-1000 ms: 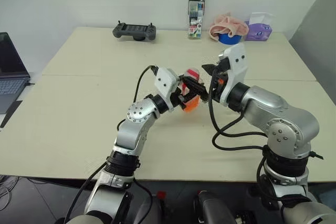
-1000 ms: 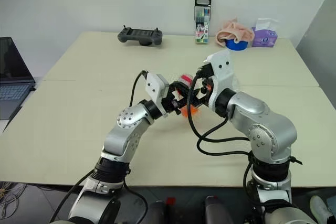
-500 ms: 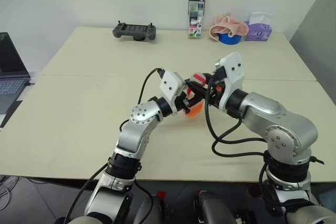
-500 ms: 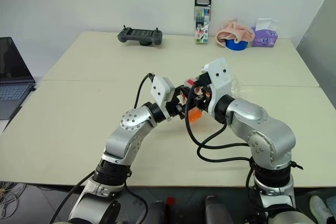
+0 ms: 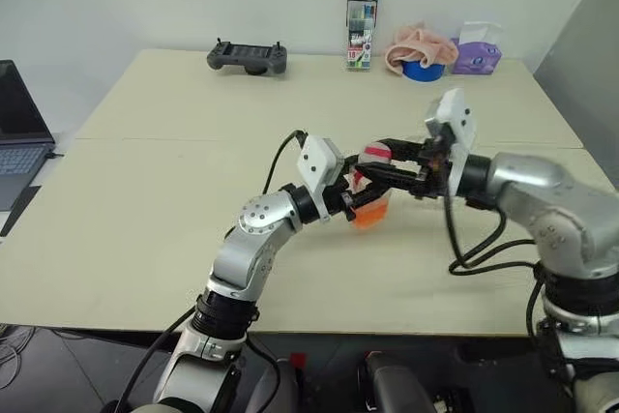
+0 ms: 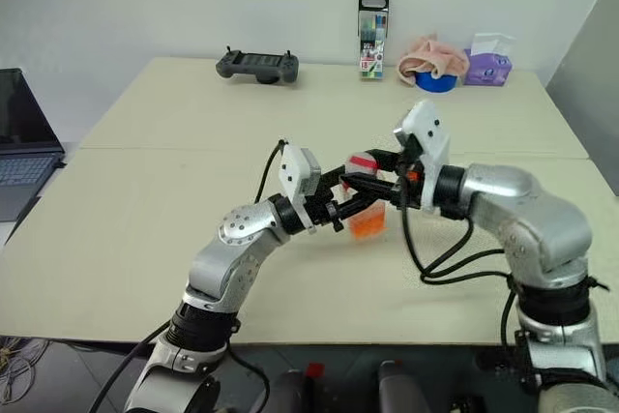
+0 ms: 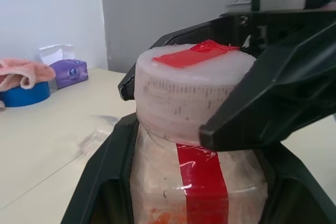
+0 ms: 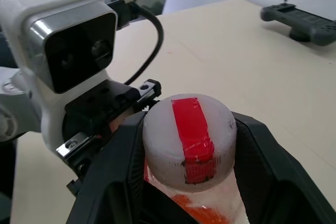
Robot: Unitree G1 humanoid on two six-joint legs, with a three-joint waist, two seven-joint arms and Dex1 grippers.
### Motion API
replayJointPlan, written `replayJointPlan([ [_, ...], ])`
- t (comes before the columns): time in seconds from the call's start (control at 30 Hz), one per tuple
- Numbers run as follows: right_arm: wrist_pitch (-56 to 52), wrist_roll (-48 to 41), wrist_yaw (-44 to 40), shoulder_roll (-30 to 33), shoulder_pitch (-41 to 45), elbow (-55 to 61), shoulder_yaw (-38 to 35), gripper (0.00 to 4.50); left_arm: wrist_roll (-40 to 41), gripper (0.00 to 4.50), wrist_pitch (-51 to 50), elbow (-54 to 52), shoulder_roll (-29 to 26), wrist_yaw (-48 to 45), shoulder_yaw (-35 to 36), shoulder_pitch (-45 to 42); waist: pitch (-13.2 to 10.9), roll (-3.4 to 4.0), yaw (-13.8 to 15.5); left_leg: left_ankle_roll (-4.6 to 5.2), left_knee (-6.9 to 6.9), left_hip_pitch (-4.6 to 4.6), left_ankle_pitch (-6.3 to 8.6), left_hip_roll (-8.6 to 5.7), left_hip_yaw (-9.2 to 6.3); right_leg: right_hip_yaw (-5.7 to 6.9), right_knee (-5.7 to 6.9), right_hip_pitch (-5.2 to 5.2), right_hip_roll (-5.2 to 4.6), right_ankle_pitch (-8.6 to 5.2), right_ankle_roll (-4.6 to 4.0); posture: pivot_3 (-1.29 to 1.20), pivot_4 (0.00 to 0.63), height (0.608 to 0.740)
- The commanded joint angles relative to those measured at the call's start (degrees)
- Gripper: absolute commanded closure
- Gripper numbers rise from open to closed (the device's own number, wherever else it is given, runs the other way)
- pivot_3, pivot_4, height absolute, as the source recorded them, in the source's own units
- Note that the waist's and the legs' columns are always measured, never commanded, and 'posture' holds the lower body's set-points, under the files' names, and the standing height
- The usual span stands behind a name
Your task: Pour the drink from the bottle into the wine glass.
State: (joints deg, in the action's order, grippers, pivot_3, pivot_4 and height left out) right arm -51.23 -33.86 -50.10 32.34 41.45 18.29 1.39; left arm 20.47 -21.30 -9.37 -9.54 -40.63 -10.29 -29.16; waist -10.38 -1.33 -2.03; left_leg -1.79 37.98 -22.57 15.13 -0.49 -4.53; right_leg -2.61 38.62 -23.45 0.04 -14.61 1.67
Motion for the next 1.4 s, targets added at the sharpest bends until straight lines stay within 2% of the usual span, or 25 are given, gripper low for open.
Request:
replayJointPlan([
  [0.03,7.7,-0.9,-10.5,-0.8,3.2,0.9,6.2,2.53,2.0,2.36,-3.2,-1.5,1.2,-0.6,-2.3,-0.3,0.0,0.01,0.2,0.01,-0.01,-0.01,0.00,0.02,-0.07,0.04,0.00,0.00,0.02,-0.01,0.01,0.00,0.150,0.740],
  [0.13,10.4,1.6,-10.8,-0.5,3.1,-0.3,6.5,2.53,2.0,2.36,-3.9,-1.9,1.2,-0.8,-2.3,-0.1,0.0,0.05,0.2,0.00,-0.02,-0.04,0.00,0.05,-0.12,0.07,0.01,0.00,0.03,0.01,-0.03,0.00,0.150,0.740],
  [0.2,10.3,0.5,-8.0,-2.3,2.8,0.0,3.7,2.53,1.8,2.36,-4.0,-1.8,1.1,-1.0,-2.3,0.1,-0.1,0.06,0.2,0.00,-0.02,-0.06,0.00,0.03,-0.11,0.05,0.00,-0.01,0.01,0.04,-0.07,0.00,0.150,0.740],
  [0.27,8.7,-0.5,-3.8,-3.8,2.2,1.4,0.9,1.78,1.6,2.36,-3.8,-1.2,1.0,-1.2,-2.2,0.1,-0.1,0.07,0.2,-0.01,0.00,-0.07,-0.01,0.02,-0.12,0.02,-0.01,-0.01,-0.08,0.04,-0.07,0.00,0.150,0.740],
  [0.43,4.4,2.2,6.5,-4.1,-2.0,9.2,-0.9,0.16,0.7,2.36,-3.0,0.1,1.1,-1.0,-2.1,-0.3,-0.1,0.13,0.6,-0.02,0.02,-0.14,-0.01,0.01,-0.22,0.09,-0.02,-0.02,-0.17,0.04,-0.08,0.00,0.150,0.740],
  [0.67,-16.4,2.1,29.4,-7.8,-9.0,30.4,-5.9,0.11,-2.1,2.36,0.7,4.2,0.5,0.5,0.0,-2.3,-0.1,0.14,0.6,-0.04,0.01,-0.15,-0.02,-0.02,-0.31,0.00,-0.01,-0.07,-0.20,0.02,-0.04,0.00,0.150,0.740],
  [0.77,-22.4,1.7,34.2,-10.9,-8.5,33.9,-7.2,0.11,-2.6,2.36,2.0,6.1,0.8,0.9,0.5,-3.1,-0.1,0.17,0.5,-0.08,0.00,-0.13,-0.05,0.00,-0.31,0.00,0.00,-0.08,-0.20,-0.02,0.02,0.00,0.150,0.740],
  [0.9,-29.6,5.8,42.0,-14.0,-6.8,35.3,-6.7,0.11,-2.8,2.36,3.4,7.6,1.2,0.2,0.0,-3.8,-0.1,0.17,0.5,-0.12,0.00,-0.15,-0.07,-0.02,-0.26,0.03,0.00,-0.08,-0.19,-0.03,0.04,0.00,0.150,0.740],
  [1.07,-33.4,9.6,48.6,-19.0,-6.3,35.7,-4.4,0.11,-2.8,2.36,4.3,8.9,1.4,-0.5,-0.1,-4.6,-0.1,0.18,0.5,-0.13,-0.03,-0.16,-0.08,-0.02,-0.24,0.03,-0.01,-0.10,-0.19,-0.01,0.01,0.00,0.150,0.740],
  [1.4,-35.6,13.7,53.8,-26.5,-5.4,36.7,0.6,0.11,-3.1,2.36,4.8,9.2,1.1,-0.9,-0.4,-4.3,-0.1,0.19,0.3,-0.12,-0.04,-0.16,-0.08,-0.02,-0.26,0.04,0.00,-0.11,-0.18,-0.02,0.02,0.00,0.150,0.740],
])
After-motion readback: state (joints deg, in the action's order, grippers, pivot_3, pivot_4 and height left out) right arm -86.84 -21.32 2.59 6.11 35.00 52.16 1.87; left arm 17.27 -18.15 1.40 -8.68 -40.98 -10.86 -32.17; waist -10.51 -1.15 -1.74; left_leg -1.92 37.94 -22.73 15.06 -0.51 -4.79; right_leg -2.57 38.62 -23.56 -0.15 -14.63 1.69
